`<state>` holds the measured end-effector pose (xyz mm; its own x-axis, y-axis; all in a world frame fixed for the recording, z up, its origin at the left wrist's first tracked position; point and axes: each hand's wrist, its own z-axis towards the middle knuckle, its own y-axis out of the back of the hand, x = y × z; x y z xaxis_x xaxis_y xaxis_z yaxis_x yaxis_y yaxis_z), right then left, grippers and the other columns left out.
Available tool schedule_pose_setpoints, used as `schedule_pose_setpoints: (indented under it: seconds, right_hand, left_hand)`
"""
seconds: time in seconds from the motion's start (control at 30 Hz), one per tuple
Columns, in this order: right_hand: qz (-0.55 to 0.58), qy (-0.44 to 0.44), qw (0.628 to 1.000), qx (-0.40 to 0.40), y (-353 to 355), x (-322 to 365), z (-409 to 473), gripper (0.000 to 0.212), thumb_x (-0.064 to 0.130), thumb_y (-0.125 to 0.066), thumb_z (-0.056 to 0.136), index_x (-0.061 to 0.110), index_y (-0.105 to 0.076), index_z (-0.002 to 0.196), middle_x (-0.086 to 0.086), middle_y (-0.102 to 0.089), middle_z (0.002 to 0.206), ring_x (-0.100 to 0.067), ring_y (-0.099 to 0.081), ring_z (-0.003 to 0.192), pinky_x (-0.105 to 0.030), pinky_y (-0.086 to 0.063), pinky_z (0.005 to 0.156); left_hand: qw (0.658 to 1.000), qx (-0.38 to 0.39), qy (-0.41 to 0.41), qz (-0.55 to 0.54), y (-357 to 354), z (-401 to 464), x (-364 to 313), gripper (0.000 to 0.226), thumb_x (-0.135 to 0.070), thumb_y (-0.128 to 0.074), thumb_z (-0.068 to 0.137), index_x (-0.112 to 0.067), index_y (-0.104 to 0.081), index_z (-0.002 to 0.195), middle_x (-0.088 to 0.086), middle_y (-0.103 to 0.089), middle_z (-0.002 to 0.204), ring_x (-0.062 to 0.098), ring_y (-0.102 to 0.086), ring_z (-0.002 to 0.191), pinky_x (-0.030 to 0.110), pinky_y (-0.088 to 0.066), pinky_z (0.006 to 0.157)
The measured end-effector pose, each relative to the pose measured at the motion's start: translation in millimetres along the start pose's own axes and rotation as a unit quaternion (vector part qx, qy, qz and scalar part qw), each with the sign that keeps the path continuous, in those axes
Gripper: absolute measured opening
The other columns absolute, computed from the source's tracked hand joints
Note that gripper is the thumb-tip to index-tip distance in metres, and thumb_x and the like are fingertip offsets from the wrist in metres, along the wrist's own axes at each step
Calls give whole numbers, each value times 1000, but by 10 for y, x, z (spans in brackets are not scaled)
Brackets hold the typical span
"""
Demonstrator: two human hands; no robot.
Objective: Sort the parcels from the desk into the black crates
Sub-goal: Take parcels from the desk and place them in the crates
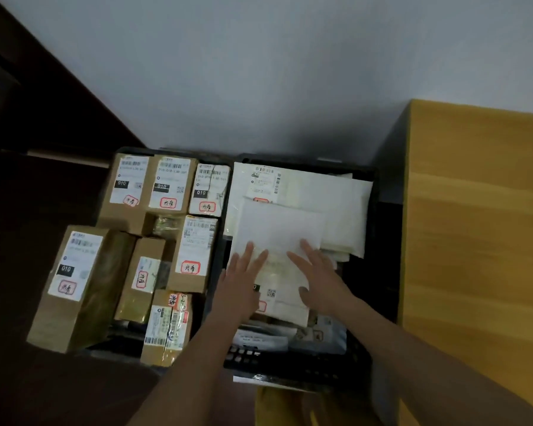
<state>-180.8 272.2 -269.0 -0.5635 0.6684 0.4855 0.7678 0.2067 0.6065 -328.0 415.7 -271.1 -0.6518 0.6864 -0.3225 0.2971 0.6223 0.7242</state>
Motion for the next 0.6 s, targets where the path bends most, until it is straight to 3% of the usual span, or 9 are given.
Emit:
schedule_pose_setpoints:
  seconds: [0.1, 0.2, 0.43, 0.6]
  right_hand:
    - [-49, -16, 998, 43, -111, 63, 161, 74, 26, -55, 97, 32, -13, 157, 5, 24, 162, -29, 16, 150, -43, -7, 122]
    - [-88, -22, 992, 89, -236, 74, 279, 70, 30, -55, 96, 32, -20, 157, 6, 19, 163, -32, 15, 150, -52, -8, 121]
    - [-88, -42, 987, 126, -450, 62, 282, 72, 26, -54, 95, 34, -17, 157, 9, 13, 164, -27, 9, 152, -58, -10, 119]
    - [-53, -54, 988, 137, -569, 100, 80, 69, 28, -53, 96, 34, -19, 156, 10, 10, 164, -26, 9, 152, -55, -7, 119]
  left_hand:
    - [999, 38, -6, -13, -85, 95, 102, 95, -21, -62, 95, -43, 10, 152, -13, 36, 150, 30, -1, 151, 45, -34, 114]
    - [998, 68, -3, -7, -126, 130, 159, 92, -19, -61, 95, -38, 6, 155, -6, 31, 158, 30, -12, 150, 42, -42, 107]
    - [992, 117, 6, -35, -135, 165, 187, 84, -14, -57, 95, -34, -3, 157, -2, 19, 163, 25, -32, 143, 35, -48, 97]
    - [987, 153, 11, -40, -149, 31, 197, 76, -17, -54, 98, -32, -8, 157, 0, 13, 164, 23, -28, 145, 36, -40, 108]
